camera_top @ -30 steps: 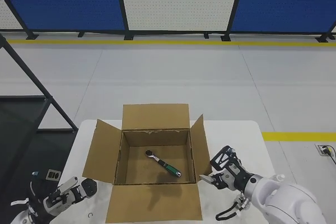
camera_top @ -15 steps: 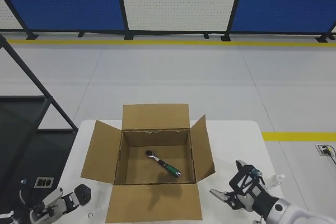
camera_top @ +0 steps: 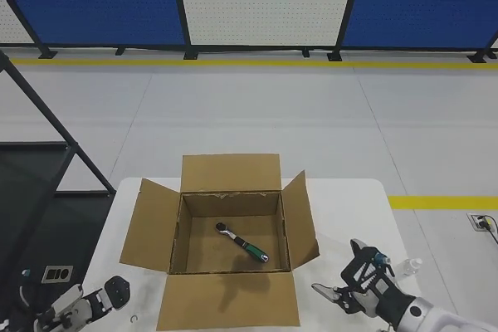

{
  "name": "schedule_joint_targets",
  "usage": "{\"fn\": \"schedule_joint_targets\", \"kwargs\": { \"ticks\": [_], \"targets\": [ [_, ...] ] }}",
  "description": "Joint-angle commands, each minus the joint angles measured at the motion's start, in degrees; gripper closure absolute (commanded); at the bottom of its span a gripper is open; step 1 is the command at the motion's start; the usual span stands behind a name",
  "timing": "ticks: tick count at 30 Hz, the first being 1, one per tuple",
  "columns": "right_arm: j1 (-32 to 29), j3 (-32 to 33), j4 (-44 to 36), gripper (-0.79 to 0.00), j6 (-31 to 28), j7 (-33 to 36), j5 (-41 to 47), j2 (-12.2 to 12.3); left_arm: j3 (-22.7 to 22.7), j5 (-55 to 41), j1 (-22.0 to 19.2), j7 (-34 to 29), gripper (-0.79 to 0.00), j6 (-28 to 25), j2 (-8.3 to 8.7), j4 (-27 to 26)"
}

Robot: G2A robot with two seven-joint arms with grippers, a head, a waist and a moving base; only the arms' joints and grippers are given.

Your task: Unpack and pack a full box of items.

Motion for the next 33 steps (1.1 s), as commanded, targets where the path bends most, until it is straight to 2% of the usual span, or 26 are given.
{"fn": "schedule_joint_targets", "kwargs": {
  "ticks": [1, 7, 17, 25, 33],
  "targets": [
    [-0.1, -0.8, -0.2, -0.785, -0.3, 0.6, -3.0, 0.1, 0.1, 0.2, 0.0, 0.6, -0.785, 0.2, -0.01, -0.2],
    [-1.5, 1.2, 4.1, -0.785, -0.3, 1.5, -1.4, 0.5, -0.9, -0.7, 0.4, 1.2, -0.785, 0.0, 0.01, 0.8],
    [-3.5, 5.8, 14.0, -0.785, -1.8, 7.9, 1.4, 1.5, -2.7, -6.8, -1.1, -0.2, -0.785, 0.7, 0.05, 3.4],
    [-1.2, 4.0, 23.3, -0.785, -1.3, 8.7, 1.6, 1.9, -2.7, -6.4, -1.4, -0.1, -0.785, 1.4, 0.14, 3.5],
    [1.5, 2.3, 28.3, -0.785, -0.5, 9.7, 2.2, 2.3, -2.7, -6.4, -1.4, -0.1, -0.785, 1.4, 0.14, 3.5]
  ]
}}
